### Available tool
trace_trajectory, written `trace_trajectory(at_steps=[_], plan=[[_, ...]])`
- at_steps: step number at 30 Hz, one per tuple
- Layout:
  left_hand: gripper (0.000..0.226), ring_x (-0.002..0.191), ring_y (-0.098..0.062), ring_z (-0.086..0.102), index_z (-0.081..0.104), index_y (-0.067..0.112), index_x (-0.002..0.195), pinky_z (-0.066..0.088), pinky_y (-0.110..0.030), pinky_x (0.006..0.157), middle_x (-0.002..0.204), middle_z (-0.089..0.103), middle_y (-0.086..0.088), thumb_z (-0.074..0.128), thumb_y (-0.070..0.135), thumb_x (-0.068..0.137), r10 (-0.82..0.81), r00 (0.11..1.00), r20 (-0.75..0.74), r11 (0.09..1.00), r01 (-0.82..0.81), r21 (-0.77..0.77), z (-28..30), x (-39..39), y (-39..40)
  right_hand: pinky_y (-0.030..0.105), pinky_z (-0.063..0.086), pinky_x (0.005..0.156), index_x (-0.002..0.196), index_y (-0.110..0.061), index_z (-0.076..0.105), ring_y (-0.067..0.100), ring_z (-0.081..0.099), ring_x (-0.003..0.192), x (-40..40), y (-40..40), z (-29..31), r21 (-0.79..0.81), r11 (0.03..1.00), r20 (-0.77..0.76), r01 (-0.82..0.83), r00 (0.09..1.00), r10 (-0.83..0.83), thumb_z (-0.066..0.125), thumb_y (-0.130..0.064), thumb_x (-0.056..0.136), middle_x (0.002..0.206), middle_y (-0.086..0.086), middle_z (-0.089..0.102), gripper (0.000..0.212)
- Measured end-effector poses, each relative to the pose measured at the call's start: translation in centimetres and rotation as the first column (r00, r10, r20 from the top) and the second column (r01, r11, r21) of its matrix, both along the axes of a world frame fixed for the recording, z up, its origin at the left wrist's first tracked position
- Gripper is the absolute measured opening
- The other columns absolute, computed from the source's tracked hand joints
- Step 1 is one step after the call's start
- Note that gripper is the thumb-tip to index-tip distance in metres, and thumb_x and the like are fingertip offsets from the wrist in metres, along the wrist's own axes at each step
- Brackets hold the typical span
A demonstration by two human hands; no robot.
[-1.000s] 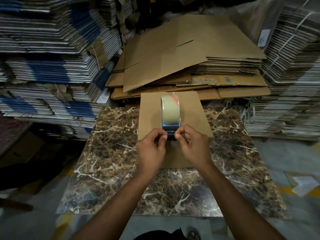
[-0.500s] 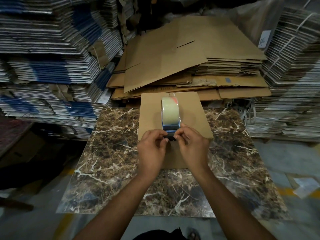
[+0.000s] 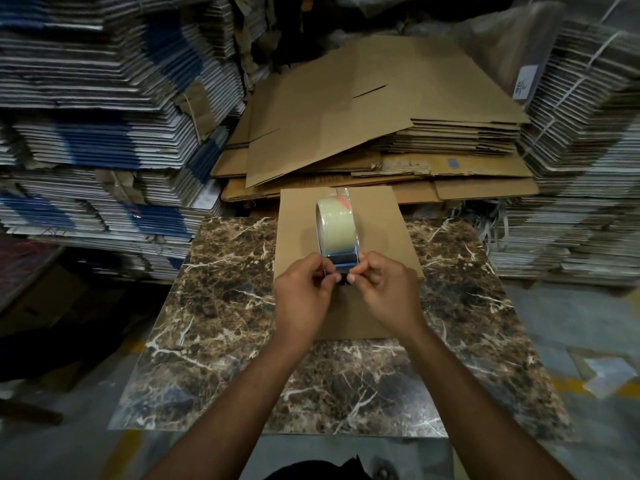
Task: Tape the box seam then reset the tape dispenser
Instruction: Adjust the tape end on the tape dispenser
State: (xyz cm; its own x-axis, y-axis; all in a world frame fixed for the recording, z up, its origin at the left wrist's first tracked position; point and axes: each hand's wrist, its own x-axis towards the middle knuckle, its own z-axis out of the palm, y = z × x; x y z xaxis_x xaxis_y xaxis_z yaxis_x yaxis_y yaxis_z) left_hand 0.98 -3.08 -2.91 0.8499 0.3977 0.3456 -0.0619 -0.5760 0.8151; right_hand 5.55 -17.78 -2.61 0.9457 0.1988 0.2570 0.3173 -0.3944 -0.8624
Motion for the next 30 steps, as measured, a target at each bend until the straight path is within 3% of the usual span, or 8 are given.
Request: trace_trajectory(at_steps=[3,7,14,17,21,25,28,30], plan=[[0.022,0.081,-0.006,0.071,0.065,0.027,0.085,0.059,-0.034,0.075,0.084,0.072,0.009,0.082,0.015,0.078,-0.05,0.998,-0.028,0.998,0.051,0.042,0.2,0.2,0.2,0.042,0.062,0.081,0.08,-0.018,0.071,0.008,0.075,0.082,0.6,0.0,-0.1,-0.01,1.0,-0.009,0.007,1.0,-0.007,0.079,-0.009,0.082,0.084,-0.003,0.078,0.012],[0.029,0.086,-0.006,0.071,0.066,0.027,0.091,0.06,-0.029,0.081,0.091,0.073,0.008,0.084,0.009,0.076,-0.052,0.998,-0.039,0.998,0.053,0.042,-0.2,-0.4,-0.1,0.042,0.062,0.081,0.078,-0.021,0.068,0.004,0.075,0.082,0.5,0.3,-0.4,-0.01,1.0,-0.006,0.008,1.0,-0.008,0.079,-0.01,0.083,0.079,-0.007,0.077,0.017],[0.024,0.084,-0.001,0.072,0.071,0.022,0.09,0.052,-0.006,0.078,0.089,0.075,0.009,0.085,0.008,0.076,-0.015,1.0,-0.001,1.0,0.015,0.026,-0.1,-0.9,-0.5,0.043,0.063,0.079,0.077,-0.021,0.071,0.008,0.076,0.078,0.8,-0.3,-0.2,-0.015,0.999,-0.034,-0.032,0.999,0.031,0.082,-0.011,0.081,0.083,-0.004,0.079,0.015],[0.024,0.082,0.0,0.071,0.07,0.023,0.085,0.053,-0.008,0.076,0.085,0.074,0.01,0.086,0.008,0.075,0.006,1.0,-0.017,1.0,-0.006,0.024,0.0,-0.9,-0.6,0.046,0.062,0.083,0.078,-0.013,0.072,0.012,0.077,0.08,1.1,-0.6,-0.2,0.002,0.997,-0.07,-0.074,0.995,0.074,0.081,-0.006,0.08,0.084,0.001,0.079,0.012],[0.023,0.072,0.0,0.066,0.065,0.022,0.078,0.047,-0.007,0.065,0.074,0.069,0.013,0.084,0.009,0.075,0.037,0.998,-0.045,0.998,-0.035,0.054,0.3,-0.6,-0.7,0.05,0.061,0.084,0.075,-0.016,0.071,0.017,0.077,0.082,1.5,-0.6,-0.1,0.008,0.99,-0.093,-0.138,0.986,0.138,0.08,-0.007,0.079,0.082,-0.001,0.079,0.013],[0.024,0.07,0.003,0.065,0.064,0.024,0.078,0.047,-0.008,0.064,0.073,0.068,0.014,0.084,0.011,0.075,0.051,0.996,-0.076,0.998,-0.047,0.047,0.5,-0.4,-0.7,0.045,0.06,0.092,0.078,-0.01,0.071,0.015,0.077,0.092,1.6,-0.8,-0.2,0.067,0.985,-0.127,-0.16,0.978,0.167,0.08,-0.001,0.08,0.097,0.006,0.08,0.012],[0.023,0.072,-0.002,0.067,0.065,0.025,0.078,0.054,-0.019,0.067,0.074,0.069,0.014,0.084,0.013,0.075,0.046,0.996,-0.082,0.998,-0.042,0.057,0.4,-0.4,-0.8,0.043,0.059,0.095,0.075,-0.018,0.072,0.014,0.076,0.094,1.7,-1.3,-0.3,0.079,0.98,-0.136,-0.185,0.971,0.195,0.081,-0.002,0.079,0.099,0.007,0.079,0.019],[0.023,0.071,-0.002,0.066,0.065,0.025,0.075,0.054,-0.019,0.066,0.072,0.068,0.014,0.083,0.011,0.076,0.045,0.996,-0.074,0.997,-0.04,0.061,0.3,-0.4,-0.8,0.047,0.059,0.095,0.073,-0.024,0.072,0.017,0.076,0.099,1.8,-1.6,-0.5,0.092,0.975,-0.141,-0.201,0.967,0.212,0.081,-0.006,0.078,0.101,0.008,0.079,0.021]])
